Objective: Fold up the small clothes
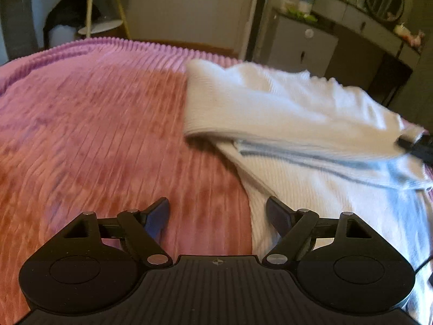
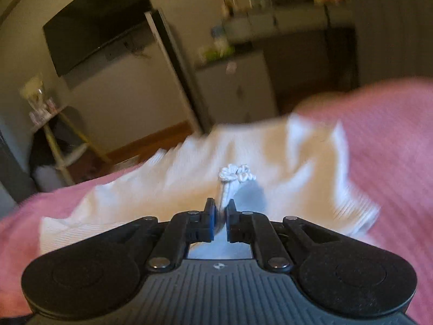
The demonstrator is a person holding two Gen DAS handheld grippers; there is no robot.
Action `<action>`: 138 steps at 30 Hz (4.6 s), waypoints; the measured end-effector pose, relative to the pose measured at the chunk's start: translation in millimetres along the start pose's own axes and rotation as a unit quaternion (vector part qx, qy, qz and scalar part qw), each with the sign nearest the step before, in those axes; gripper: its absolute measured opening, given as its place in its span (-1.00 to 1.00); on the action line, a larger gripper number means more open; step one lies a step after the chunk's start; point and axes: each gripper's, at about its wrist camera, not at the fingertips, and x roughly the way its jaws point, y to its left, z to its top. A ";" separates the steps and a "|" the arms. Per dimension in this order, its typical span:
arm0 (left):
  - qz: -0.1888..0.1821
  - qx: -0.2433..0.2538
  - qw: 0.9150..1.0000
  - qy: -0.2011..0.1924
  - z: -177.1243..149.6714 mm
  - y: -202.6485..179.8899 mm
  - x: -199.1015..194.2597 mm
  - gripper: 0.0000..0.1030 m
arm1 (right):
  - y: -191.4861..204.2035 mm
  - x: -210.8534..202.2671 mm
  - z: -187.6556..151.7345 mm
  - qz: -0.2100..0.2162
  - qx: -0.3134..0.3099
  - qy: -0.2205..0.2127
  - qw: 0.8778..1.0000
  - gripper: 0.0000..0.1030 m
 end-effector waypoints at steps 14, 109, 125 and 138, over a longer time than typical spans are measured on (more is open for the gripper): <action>0.003 -0.023 1.000 -0.009 6.7 9.6 -5.0 0.64 | -58.3 22.7 -5.9 -0.059 0.024 0.010 0.998 -0.63; -0.059 0.006 0.988 0.145 -108.9 46.6 -101.0 -0.33 | -156.4 -211.6 -123.2 0.052 0.097 0.282 0.953 -0.11; -0.076 0.016 0.981 0.178 -117.9 54.6 -111.1 -0.78 | -154.8 -219.1 -121.7 0.085 0.102 0.270 0.954 -0.81; -0.160 -0.042 0.975 0.150 -80.6 73.5 -146.4 -0.81 | -151.6 -239.3 -92.0 0.109 0.189 0.228 0.949 -0.83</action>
